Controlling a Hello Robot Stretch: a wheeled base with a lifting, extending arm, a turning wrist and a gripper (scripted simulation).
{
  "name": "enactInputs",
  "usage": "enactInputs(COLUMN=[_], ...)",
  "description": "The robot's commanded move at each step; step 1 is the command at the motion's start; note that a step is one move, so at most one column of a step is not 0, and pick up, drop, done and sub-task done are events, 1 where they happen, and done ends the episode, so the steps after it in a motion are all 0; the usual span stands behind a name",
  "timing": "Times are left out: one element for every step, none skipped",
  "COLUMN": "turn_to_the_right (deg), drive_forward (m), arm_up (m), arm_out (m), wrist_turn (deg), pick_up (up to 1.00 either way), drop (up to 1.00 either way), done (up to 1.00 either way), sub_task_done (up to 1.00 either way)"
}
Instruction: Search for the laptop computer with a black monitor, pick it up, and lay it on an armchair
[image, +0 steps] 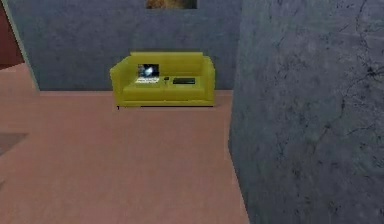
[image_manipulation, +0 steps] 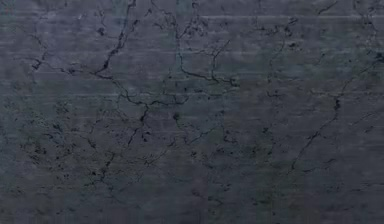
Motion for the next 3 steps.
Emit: enactInputs(turn_to_the_right=[0.0, 0.0, 0.0], drive_forward=[1.00, 1.00, 0.50], arm_up=[0.00, 0.00, 0.00], arm_out=[0.00, 0.00, 0.00], wrist_turn=[0.0, 0.0, 0.0], pick_up=[0.00, 0.00, 0.00], drop=[0.00, 0.00, 0.00], done=[0.00, 0.00, 0.00], sub_task_done=[0.00, 0.00, 0.00])
